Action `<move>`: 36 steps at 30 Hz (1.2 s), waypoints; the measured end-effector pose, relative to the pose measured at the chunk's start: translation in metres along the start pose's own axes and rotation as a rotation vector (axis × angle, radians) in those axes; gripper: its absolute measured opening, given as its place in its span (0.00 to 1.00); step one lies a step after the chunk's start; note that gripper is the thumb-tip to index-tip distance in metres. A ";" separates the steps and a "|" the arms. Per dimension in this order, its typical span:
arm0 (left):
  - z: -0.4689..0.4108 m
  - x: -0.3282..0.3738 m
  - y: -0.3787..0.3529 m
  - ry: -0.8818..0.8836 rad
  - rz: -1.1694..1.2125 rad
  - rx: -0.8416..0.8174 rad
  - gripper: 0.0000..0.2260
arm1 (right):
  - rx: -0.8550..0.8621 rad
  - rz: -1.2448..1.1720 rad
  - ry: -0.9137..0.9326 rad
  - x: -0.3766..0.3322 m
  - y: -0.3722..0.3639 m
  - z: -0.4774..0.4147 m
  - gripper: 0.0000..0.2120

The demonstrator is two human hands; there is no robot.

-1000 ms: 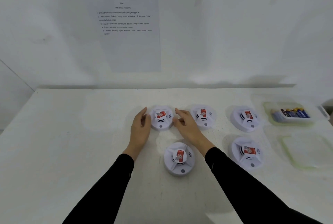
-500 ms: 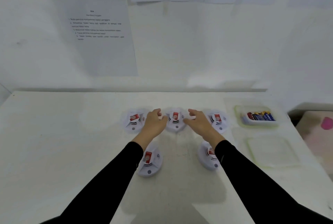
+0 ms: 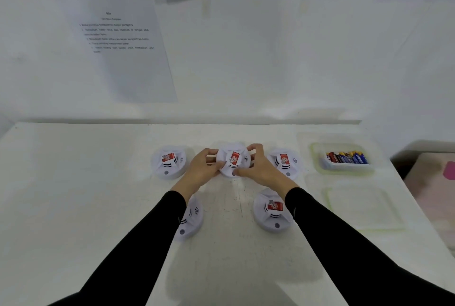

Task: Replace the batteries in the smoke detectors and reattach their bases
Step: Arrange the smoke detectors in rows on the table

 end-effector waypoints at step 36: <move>0.004 -0.012 0.003 -0.180 -0.098 -0.116 0.27 | -0.065 -0.087 0.122 0.014 -0.003 -0.010 0.32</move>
Point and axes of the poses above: each hand's wrist, its own z-axis away from the middle knuckle, its own y-axis out of the back of the hand, x = y × z, the point moved 4 cm from there along -z, towards the middle knuckle, and after that the axes turned 8 degrees about -y, right-handed, at the moved point
